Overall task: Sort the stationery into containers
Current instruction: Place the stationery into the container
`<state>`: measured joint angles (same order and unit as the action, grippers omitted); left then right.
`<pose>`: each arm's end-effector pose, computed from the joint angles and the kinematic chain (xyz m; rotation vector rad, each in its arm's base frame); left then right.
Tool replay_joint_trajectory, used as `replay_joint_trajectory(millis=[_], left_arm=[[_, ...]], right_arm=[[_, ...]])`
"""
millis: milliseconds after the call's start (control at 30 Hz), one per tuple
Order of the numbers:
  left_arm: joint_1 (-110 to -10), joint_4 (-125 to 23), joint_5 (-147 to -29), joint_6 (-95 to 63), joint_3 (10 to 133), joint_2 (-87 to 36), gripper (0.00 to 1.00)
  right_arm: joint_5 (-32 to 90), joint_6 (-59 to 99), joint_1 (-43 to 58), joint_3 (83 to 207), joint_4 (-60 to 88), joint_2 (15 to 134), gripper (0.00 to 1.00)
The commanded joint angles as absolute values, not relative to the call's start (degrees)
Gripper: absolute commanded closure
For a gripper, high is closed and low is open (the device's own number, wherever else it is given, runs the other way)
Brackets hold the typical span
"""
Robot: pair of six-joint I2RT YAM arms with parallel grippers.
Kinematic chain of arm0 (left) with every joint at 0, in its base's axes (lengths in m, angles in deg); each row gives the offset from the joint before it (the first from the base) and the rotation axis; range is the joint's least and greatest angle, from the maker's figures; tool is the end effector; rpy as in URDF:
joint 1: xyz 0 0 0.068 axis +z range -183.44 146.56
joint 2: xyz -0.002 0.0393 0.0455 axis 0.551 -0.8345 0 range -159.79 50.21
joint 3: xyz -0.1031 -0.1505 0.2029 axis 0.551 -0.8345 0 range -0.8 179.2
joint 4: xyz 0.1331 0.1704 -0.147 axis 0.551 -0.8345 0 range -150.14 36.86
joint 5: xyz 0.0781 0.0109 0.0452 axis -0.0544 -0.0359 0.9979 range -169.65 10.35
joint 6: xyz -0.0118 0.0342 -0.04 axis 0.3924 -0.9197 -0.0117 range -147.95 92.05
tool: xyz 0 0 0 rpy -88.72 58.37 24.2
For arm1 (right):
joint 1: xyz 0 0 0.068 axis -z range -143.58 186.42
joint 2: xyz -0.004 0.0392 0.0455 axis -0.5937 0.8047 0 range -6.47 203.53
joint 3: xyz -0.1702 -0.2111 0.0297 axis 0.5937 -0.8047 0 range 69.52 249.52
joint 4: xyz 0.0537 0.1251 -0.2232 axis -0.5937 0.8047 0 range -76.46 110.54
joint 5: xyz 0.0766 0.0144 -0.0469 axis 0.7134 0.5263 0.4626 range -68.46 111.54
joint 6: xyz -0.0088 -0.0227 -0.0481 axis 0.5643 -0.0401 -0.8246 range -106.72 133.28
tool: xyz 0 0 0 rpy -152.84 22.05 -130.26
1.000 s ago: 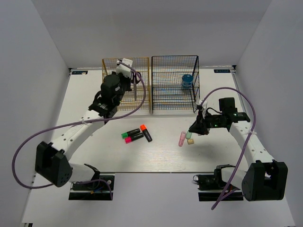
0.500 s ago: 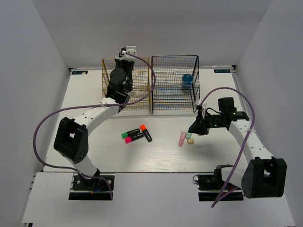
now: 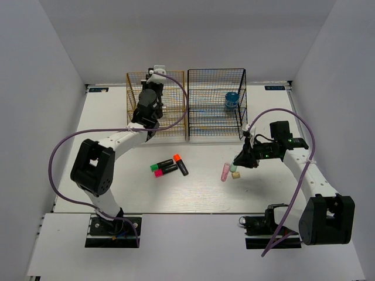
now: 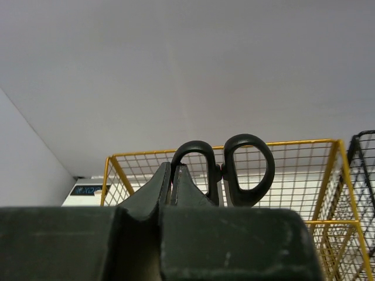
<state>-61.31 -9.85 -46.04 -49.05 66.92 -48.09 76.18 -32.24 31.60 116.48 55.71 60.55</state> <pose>0.3634 -0.1698 0.3246 0.0921 1.3896 0.2966 0.2086 0.0467 0.2451 -1.2056 1.8963 0.8878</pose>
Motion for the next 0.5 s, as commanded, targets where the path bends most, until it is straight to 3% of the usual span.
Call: replay_joint_trajectory(millis=[0, 133, 300, 333, 367, 467], left_arm=[[-59.63, -8.58, -45.46, -45.35, 66.08, -47.26, 1.00], [-58.49, -9.89, -45.55, -43.07, 65.20, -47.52, 1.00], [-58.05, -10.78, -45.46, -41.22, 63.72, -48.05, 0.84], [-58.05, -10.95, -45.63, -40.61, 63.19, -47.97, 0.61], [-58.13, -11.22, -45.72, -39.99, 62.92, -47.27, 0.50], [-58.13, -14.20, -47.30, -38.15, 61.78, -45.34, 0.30]], right_arm=[[78.14, -33.57, 32.02, 117.07, 57.05, 60.77, 0.76], [78.23, -33.66, 32.37, 117.15, 57.13, 60.85, 0.76], [78.93, -34.01, 32.99, 117.33, 57.75, 60.68, 0.74], [78.94, -33.92, 32.99, 117.42, 57.84, 60.59, 0.74], [79.02, -34.01, 33.25, 117.42, 57.92, 60.68, 0.74], [79.46, -34.18, 33.34, 117.50, 58.28, 60.68, 0.70]])
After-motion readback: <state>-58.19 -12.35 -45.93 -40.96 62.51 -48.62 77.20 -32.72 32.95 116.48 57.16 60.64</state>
